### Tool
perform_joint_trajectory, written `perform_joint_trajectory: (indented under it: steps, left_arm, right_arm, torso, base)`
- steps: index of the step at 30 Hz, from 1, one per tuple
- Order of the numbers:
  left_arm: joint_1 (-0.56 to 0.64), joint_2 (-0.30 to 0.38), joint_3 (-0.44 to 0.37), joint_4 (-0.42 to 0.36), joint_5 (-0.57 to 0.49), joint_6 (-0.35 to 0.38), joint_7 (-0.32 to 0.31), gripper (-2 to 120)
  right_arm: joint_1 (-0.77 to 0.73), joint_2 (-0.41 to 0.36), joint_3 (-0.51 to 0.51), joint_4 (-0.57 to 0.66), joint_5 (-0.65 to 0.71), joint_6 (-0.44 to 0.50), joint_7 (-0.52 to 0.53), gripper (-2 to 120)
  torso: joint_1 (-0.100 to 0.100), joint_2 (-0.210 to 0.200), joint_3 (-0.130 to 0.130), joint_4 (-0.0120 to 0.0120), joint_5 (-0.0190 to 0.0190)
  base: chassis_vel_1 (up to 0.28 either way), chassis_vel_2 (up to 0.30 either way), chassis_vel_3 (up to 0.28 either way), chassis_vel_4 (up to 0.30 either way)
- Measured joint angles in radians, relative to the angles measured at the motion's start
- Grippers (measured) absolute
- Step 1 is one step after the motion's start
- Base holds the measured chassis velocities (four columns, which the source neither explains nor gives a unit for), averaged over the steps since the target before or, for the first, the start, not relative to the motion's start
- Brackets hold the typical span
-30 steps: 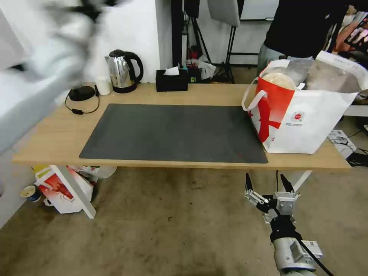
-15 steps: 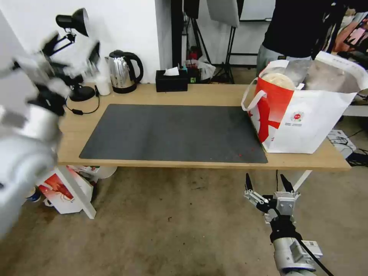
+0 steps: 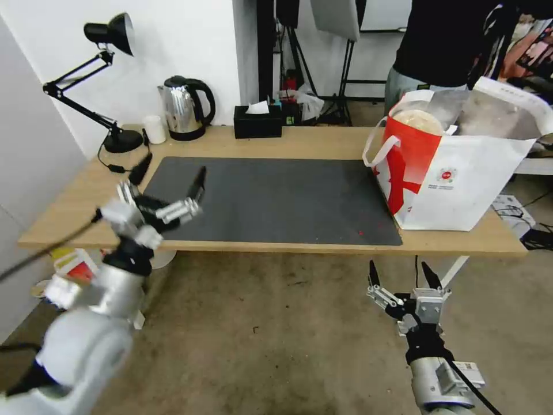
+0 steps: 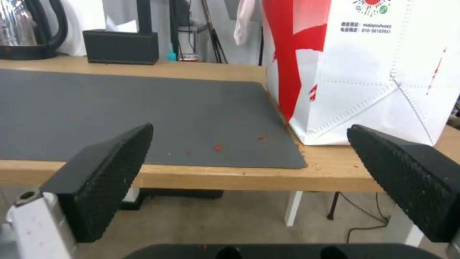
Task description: Pick up the trash from the table and place it into the takeout bag.
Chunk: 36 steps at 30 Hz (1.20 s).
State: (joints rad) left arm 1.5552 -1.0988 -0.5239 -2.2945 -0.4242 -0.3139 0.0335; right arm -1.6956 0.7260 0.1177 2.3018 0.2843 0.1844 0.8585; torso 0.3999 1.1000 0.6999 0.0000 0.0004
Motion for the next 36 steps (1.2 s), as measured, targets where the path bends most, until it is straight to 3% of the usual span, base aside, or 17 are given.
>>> perform_joint_trajectory:
  steps: [7,18,26,36]
  left_arm:
    - [0.090,-0.147,0.086,0.033,0.166,-0.047,0.005,100]
    - [0.127,-0.282,0.145,0.099,0.314,-0.091,-0.003,100]
    - [0.120,-0.343,0.171,0.153,0.348,-0.094,-0.034,100]
    - [0.121,-0.374,0.161,0.189,0.358,-0.078,-0.083,100]
  right_arm:
    - [0.000,0.000,0.000,0.000,0.000,0.000,0.000,100]
    - [0.000,0.000,0.000,0.000,0.000,0.000,0.000,100]
    - [0.000,0.000,0.000,0.000,0.000,0.000,0.000,100]
    - [0.000,0.000,0.000,0.000,0.000,0.000,0.000,100]
  torso:
    - [0.000,0.000,0.000,0.0000,-0.0001]
    - [0.000,0.000,0.000,0.0001,-0.0003]
    - [0.000,0.000,0.000,0.0000,-0.0004]
    - [0.000,0.000,0.000,-0.0001,-0.0004]
  base:
    - [0.000,0.000,0.000,0.000]
    - [0.000,0.000,0.000,0.000]
    - [0.000,0.000,0.000,0.000]
    - [0.000,0.000,0.000,0.000]
